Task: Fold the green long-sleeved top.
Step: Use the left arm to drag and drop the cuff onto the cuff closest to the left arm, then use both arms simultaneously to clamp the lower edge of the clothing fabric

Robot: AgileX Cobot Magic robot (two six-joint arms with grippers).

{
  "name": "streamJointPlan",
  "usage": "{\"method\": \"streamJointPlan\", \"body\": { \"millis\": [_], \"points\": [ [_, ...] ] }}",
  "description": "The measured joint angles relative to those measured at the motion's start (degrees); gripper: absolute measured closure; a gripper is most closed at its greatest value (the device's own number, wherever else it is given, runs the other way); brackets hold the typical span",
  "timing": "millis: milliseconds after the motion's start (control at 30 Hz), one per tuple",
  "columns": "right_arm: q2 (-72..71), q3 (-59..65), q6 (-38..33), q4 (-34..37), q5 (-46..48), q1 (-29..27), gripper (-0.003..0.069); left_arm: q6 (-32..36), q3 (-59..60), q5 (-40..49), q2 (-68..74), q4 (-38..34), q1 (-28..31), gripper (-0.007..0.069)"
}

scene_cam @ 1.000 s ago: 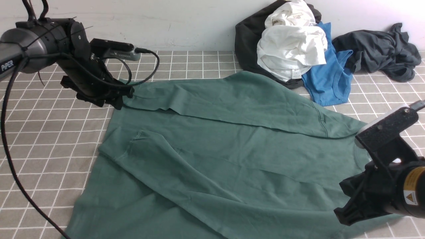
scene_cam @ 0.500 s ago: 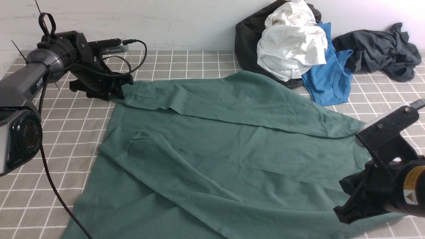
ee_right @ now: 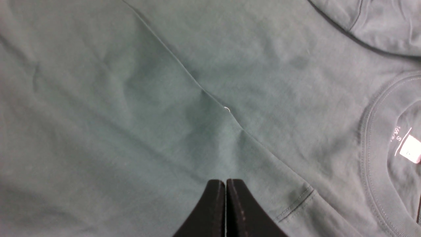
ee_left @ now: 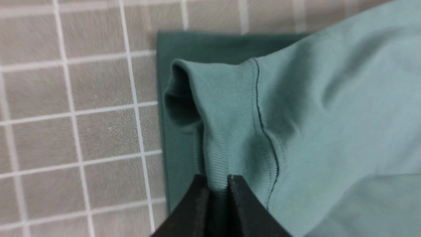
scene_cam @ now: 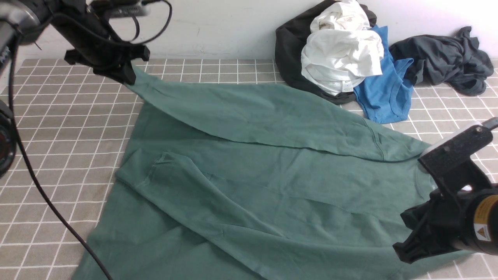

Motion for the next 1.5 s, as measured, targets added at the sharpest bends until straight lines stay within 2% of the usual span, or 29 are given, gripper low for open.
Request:
{"method": "streamJointPlan", "body": {
  "millis": [133,400,500,633,667,833,867,933,967,1000,1133,1167,1200,1267,1333,1500],
  "points": [
    [-1.2,0.0,0.7,0.0,1.2,0.0,0.0656,-0.9,11.7,0.7,-9.4,3.3,-1.0,0.0592],
    [-4.6,0.0,1.4,0.1,1.7,0.0,0.0656,-1.8,46.8,0.6,-23.7,4.7,-1.1,0.0592],
    [-4.6,0.0,1.4,0.7,1.7,0.0,0.0656,-1.0,54.4,-2.1,-26.4,6.1,-1.7,0.0591],
    [-4.6,0.0,1.5,2.3,1.7,0.0,0.0656,-0.2,58.4,-5.0,-27.7,9.2,-2.8,0.0565],
    [-4.6,0.0,1.5,3.2,1.7,0.0,0.0656,-0.2,59.1,-5.2,-28.0,9.9,-2.9,0.0549],
    [-4.6,0.0,1.1,6.5,2.9,0.0,0.0656,0.6,62.2,-5.2,-32.7,11.4,-4.2,0.0344],
    [-4.6,0.0,0.0,7.3,3.6,0.0,0.0656,1.5,64.4,-5.2,-35.0,11.8,-5.3,0.0284],
    [-4.6,0.0,-3.3,9.3,4.8,0.0,0.0656,4.3,69.4,-6.5,-40.1,13.2,-8.6,0.0193],
    [-4.6,0.0,-3.6,9.6,4.8,0.0,0.0656,5.1,70.0,-7.0,-40.5,13.4,-9.3,0.0186],
    [-4.6,0.0,-7.1,12.2,5.5,0.0,0.0656,9.2,75.3,-9.6,-43.9,15.1,-12.3,0.0133],
    [-4.7,0.0,-15.5,18.6,6.8,1.0,0.0656,26.7,86.4,-16.6,-46.9,17.7,-19.0,0.0096],
    [-4.7,0.0,-15.9,18.6,6.9,1.1,0.0656,26.7,86.9,-16.6,-46.9,17.8,-19.0,0.0095],
    [-4.7,0.0,-19.7,21.4,7.3,1.5,0.0656,35.0,91.3,-19.1,-46.7,18.7,-20.3,0.0093],
    [-4.7,0.0,-23.1,24.6,7.4,1.8,0.0656,41.9,94.9,-21.4,-46.7,20.1,-20.6,0.0093],
    [-4.7,0.0,-25.3,27.0,7.4,1.8,0.0656,45.3,96.5,-23.1,-46.6,20.7,-20.6,0.0093],
    [-4.7,0.0,-28.9,29.9,7.4,1.8,0.0656,47.7,98.2,-27.6,-46.6,21.2,-20.6,0.0104]
  ]
}}
